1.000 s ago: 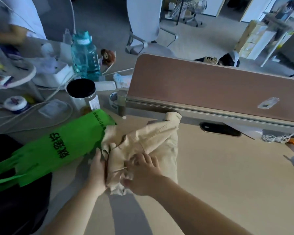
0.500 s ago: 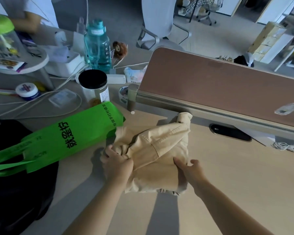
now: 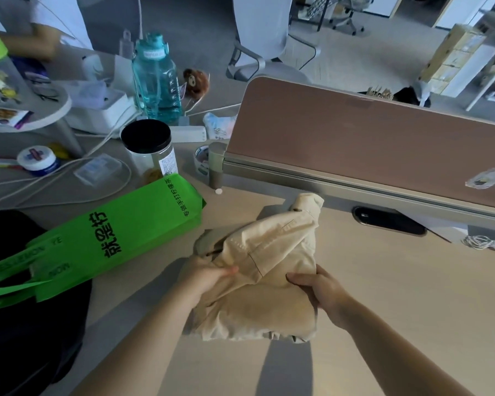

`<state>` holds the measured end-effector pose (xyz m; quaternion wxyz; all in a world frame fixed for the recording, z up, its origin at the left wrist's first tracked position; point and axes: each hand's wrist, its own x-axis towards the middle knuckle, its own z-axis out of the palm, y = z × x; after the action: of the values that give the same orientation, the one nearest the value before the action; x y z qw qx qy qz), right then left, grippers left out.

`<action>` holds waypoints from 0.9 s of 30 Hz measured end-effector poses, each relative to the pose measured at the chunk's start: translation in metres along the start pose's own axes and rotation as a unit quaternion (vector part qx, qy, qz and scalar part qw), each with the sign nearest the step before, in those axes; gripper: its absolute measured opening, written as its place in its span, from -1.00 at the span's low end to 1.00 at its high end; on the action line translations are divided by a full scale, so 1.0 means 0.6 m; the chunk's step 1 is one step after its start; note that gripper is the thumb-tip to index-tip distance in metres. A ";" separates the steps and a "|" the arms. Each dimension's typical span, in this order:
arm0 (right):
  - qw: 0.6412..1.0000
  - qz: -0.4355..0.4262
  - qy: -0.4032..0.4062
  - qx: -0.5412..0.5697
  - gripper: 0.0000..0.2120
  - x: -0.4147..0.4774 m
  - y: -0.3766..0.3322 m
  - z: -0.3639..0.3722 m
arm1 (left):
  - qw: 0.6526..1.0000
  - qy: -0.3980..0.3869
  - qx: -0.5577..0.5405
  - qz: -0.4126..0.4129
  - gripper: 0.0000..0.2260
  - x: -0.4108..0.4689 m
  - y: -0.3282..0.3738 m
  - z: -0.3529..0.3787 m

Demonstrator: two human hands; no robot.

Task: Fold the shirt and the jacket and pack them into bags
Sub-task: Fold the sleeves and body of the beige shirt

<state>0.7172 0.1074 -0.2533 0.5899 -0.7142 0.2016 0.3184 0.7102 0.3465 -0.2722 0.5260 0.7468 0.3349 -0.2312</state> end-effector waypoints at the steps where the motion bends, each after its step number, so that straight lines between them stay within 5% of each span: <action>1: 0.999 0.011 -0.028 -0.031 -0.47 -0.003 -0.003 -0.005 | 0.998 -0.026 -0.042 -0.032 -0.34 -0.005 -0.008 -0.003; 3: 0.997 0.005 -0.014 -0.073 -0.20 0.007 -0.004 -0.019 | 0.993 -0.075 -0.057 -0.069 -0.33 -0.010 -0.028 -0.005; 6: 0.981 -0.086 0.151 -0.083 0.00 0.035 -0.020 -0.052 | 0.987 -0.131 -0.055 -0.073 -0.52 -0.018 -0.046 -0.006; 10: 0.980 -0.127 0.013 -0.151 -0.10 0.067 -0.062 -0.074 | 0.969 -0.212 -0.113 -0.061 -0.69 -0.032 -0.061 -0.016; 14: 0.977 -0.100 -0.120 -0.147 -0.33 0.088 -0.075 -0.055 | 0.945 -0.249 -0.196 -0.079 -0.17 -0.015 -0.087 -0.033; 19: 0.986 -0.037 -0.158 -0.034 -0.72 0.084 -0.059 -0.013 | 0.919 -0.262 -0.284 -0.074 -0.36 -0.026 -0.078 -0.041; 22: 0.972 0.019 -0.211 0.101 -0.73 0.076 -0.042 0.000 | 0.928 -0.233 -0.279 -0.079 -0.54 -0.023 -0.069 -0.044; 25: 0.980 0.048 -0.171 0.086 -0.73 0.064 -0.016 0.012 | 0.946 -0.203 -0.234 -0.097 -0.76 -0.010 -0.068 -0.042; 27: 0.987 0.065 -0.124 0.083 -0.77 0.046 0.003 0.019 | 0.950 -0.195 -0.218 -0.111 -0.72 -0.005 -0.072 -0.038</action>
<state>0.7333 0.1206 -0.2746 0.6458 -0.6031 0.1987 0.4240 0.6757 0.3768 -0.2898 0.7016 0.5126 0.3491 -0.3509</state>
